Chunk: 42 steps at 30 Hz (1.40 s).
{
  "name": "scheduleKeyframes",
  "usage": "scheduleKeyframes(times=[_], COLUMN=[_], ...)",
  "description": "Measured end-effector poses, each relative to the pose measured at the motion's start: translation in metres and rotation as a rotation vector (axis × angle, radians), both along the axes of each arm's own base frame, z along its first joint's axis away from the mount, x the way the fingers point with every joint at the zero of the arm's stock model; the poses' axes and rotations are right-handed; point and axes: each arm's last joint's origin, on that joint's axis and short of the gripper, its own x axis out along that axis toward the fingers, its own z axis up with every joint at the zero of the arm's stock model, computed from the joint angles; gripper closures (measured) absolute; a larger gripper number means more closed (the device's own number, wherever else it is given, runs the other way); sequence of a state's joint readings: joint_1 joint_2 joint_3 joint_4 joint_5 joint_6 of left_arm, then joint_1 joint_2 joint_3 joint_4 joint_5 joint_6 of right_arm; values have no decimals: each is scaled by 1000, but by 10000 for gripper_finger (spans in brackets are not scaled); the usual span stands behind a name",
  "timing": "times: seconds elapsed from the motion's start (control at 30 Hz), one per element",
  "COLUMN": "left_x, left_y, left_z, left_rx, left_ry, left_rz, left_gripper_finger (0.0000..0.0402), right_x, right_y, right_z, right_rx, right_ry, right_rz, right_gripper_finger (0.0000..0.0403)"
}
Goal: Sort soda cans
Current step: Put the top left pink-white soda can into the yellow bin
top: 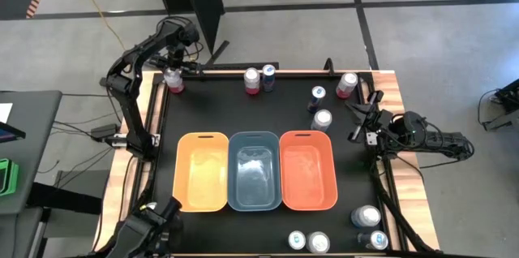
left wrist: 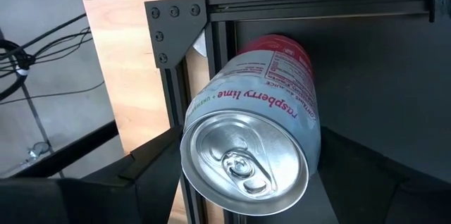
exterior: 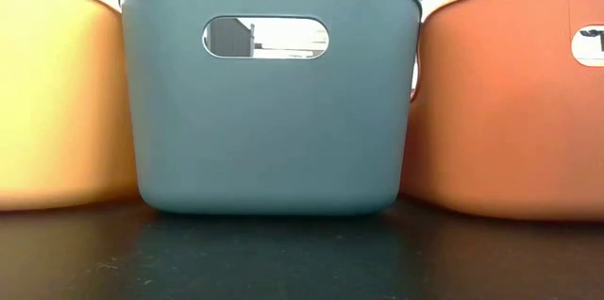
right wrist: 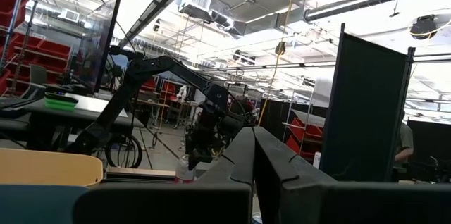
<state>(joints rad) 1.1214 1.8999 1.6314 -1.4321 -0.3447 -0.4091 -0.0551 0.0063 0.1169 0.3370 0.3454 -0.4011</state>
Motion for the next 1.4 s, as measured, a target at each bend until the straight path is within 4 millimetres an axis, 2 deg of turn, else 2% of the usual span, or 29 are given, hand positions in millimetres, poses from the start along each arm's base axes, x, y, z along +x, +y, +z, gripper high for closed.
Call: scheduleKeyframes(times=[0.5, 1.03, 1.23, 1.4], left_x=[6, 34, 45, 51], left_y=[-9, -27, -37, -51], left_z=[0, 1, 8, 21], left_rx=[-70, -93, -78, -46], left_ry=[-4, -5, -16, -37], left_rz=[-16, -111, -163, -203], left_gripper_finger=[123, 124, 124, 124], right_x=[0, 0, 0, 0], right_y=[0, 0, 0, 0], right_z=[0, 0, 0, 0], right_rx=[0, -1, -1, -1], right_ry=[0, 0, 0, 0], right_rz=[0, -1, -1, 0], right_gripper_finger=[381, 381, 381, 381])
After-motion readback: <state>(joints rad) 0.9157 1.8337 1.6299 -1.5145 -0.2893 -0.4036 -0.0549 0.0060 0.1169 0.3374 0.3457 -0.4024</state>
